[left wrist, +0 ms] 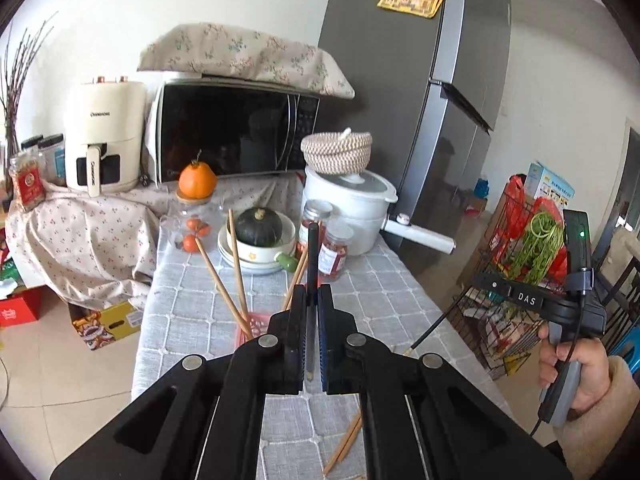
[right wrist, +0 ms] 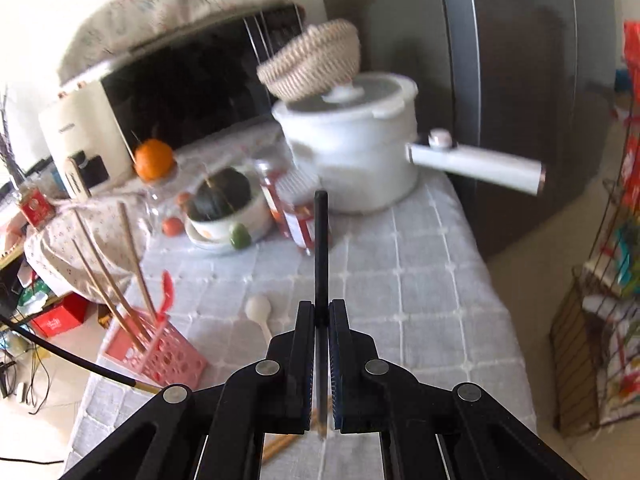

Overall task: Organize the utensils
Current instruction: 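Lift the black chopstick with the left tool while the right tool grasps another black chopstick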

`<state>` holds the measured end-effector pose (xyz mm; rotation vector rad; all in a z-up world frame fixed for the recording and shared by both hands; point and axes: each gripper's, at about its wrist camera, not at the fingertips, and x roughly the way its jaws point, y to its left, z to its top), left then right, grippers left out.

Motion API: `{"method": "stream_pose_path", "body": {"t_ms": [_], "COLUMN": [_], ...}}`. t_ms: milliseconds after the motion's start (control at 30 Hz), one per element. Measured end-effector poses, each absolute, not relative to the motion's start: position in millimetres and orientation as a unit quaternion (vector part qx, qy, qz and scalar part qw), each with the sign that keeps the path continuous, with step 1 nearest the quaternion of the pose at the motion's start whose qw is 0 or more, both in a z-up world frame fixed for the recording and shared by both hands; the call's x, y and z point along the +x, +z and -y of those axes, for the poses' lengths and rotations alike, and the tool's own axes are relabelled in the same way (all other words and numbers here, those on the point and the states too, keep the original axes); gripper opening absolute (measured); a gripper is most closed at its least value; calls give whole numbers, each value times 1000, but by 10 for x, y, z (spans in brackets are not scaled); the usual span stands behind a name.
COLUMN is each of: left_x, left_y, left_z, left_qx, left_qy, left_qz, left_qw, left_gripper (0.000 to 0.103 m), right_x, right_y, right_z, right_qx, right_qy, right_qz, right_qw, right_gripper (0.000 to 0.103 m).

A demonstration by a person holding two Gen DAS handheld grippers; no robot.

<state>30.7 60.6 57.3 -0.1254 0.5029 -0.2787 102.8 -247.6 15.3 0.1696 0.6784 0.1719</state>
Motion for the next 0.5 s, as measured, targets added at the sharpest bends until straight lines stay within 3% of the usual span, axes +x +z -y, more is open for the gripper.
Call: {"method": "stream_pose_path", "body": {"t_ms": [267,500], "left_x": [33,96], "left_y": [905,872], "left_z": [-779,-752], "left_qx": [-89,-70], "left_qy": [-96,-72], "left_qz": [-112,-78], "left_qw": [985,992], "left_gripper": [4,4], "right_x": [887,849], "right_y": [492,587], "right_z": [2354,2154], "right_qx": [104,97], "right_qy": [114,136], "right_qz": [-273,-257], "right_qw": [950,952], "right_gripper": [5,5]}}
